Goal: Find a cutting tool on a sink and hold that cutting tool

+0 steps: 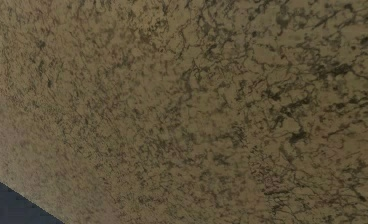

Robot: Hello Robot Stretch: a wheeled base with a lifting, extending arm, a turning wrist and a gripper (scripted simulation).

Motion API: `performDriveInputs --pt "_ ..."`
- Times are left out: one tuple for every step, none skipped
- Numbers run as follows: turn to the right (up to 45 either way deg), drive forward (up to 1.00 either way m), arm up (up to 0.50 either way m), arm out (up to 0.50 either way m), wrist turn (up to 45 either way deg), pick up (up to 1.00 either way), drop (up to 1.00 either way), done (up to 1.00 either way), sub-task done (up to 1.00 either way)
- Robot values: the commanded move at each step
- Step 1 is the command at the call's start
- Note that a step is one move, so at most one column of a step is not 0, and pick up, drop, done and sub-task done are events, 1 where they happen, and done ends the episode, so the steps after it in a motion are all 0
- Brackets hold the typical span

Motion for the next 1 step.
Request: performDriveInputs --pt "0.0 0.00 -0.14 0.00 0.0 0.00 0.00 0.00 0.00"
